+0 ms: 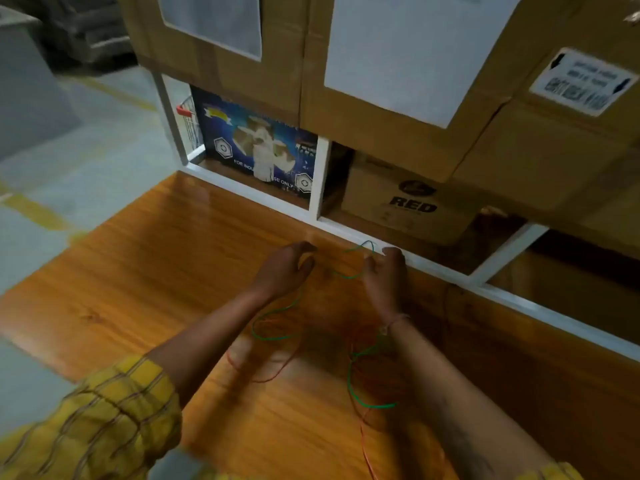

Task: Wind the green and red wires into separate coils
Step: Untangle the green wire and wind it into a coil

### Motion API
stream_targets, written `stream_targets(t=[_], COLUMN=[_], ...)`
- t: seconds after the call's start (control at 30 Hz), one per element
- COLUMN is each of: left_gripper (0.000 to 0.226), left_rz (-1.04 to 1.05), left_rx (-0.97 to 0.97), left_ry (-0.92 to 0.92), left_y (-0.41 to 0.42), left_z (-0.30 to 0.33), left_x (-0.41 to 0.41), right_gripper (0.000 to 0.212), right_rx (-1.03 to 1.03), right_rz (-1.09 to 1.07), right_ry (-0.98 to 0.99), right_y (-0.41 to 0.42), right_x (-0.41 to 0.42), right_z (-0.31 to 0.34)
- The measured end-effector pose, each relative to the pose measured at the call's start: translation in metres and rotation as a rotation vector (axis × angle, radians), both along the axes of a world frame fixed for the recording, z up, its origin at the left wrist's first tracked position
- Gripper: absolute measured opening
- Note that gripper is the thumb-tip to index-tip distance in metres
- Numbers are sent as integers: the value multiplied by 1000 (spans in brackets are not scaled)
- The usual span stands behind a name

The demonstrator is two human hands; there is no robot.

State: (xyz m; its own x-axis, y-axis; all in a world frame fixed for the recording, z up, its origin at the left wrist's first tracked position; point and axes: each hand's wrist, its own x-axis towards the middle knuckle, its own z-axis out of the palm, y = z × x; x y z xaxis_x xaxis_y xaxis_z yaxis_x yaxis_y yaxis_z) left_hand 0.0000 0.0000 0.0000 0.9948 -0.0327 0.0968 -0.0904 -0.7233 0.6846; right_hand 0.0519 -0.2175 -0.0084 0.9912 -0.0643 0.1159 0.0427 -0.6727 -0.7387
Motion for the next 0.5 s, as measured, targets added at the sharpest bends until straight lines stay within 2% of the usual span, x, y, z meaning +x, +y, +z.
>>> stream_targets(t=[0.13, 0.23, 0.33, 0.5], left_gripper=[31, 30, 30, 40], left_rz=[-63, -56, -76, -62], left_rx=[-28, -64, -104, -225], left_ry=[-10, -7, 27, 84], left_y=[6, 8, 7, 5], left_z=[-6, -10, -10, -3], left_x=[17, 33, 43, 56], right_gripper=[26, 12, 3, 9], right_rx=[41, 149, 258, 403], right_rz=[-168, -210, -218, -83], right_ry=[196, 235, 264, 202], right_y=[9, 14, 19, 19], right_x=[19, 29, 30, 12], right_z=[-12, -22, -26, -3])
